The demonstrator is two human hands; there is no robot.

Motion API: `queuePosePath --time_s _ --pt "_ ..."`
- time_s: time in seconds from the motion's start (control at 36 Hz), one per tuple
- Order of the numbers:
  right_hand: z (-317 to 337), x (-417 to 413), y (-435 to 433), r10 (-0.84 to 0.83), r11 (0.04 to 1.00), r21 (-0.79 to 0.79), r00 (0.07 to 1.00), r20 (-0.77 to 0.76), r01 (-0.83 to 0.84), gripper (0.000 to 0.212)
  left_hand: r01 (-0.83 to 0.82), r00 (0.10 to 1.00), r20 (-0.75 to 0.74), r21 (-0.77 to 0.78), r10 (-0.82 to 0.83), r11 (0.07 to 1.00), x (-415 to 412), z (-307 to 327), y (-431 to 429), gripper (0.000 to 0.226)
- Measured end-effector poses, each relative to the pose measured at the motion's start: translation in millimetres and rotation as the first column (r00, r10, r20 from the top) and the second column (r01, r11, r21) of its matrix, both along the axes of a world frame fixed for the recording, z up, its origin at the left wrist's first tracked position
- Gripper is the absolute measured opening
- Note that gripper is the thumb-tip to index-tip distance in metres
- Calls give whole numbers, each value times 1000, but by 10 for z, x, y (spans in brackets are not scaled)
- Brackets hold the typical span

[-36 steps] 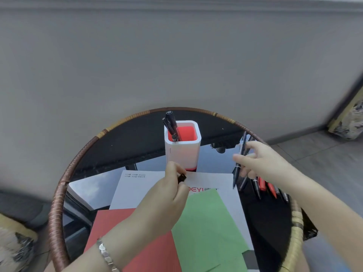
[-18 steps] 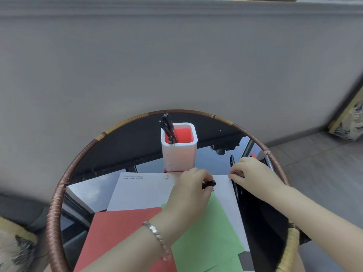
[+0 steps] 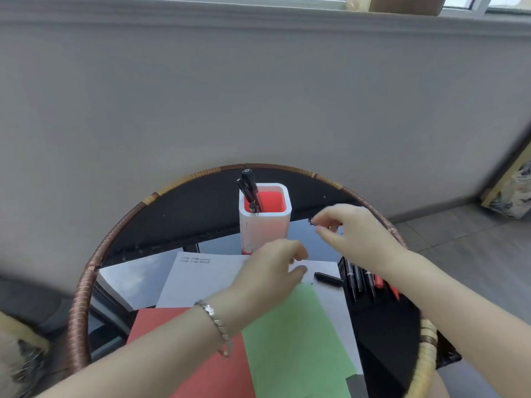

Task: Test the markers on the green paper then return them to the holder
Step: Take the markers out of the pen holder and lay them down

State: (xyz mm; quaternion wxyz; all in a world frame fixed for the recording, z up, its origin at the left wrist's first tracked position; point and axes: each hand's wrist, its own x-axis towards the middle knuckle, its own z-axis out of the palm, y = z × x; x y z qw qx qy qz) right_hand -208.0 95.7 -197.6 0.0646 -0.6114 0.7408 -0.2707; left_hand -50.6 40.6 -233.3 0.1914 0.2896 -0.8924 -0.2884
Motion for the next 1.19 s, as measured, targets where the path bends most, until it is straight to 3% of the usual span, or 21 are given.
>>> queuePosePath --time_s 0.11,0.22,0.42,0.5,0.64,0.83,0.94,1.06,1.19 --pt "220 218 -407 85 988 -130 996 15 -82 17 -130 991 -26 -13 130 991 408 201 -173 14" --pt "334 383 -827 125 985 -127 991 40 -119 29 -242 970 -17 -26 242 970 739 334 -332 15" --pt "342 508 -1208 66 993 94 997 26 -68 28 -329 944 -21 5 329 944 1042 362 -449 16" --pt "332 540 -1182 67 992 102 998 11 -68 27 -339 940 -37 31 340 940 1077 359 -444 16" --pt "431 545 -979 52 998 -22 998 34 -51 22 -344 928 -123 72 350 936 1017 415 -398 19" --pt "855 698 -390 227 869 -460 973 48 -180 15 -274 855 -433 88 285 958 809 689 -250 29" --pt "810 796 -118 325 838 -464 946 2 -287 19 -142 825 -535 115 182 983 645 835 -113 38" --pt "583 825 3 326 834 -435 939 -109 -340 30 -110 828 -541 100 147 989 527 842 -8 22" --pt "381 783 121 333 854 -459 935 125 -243 26 -105 817 -555 125 157 987 481 701 55 18"
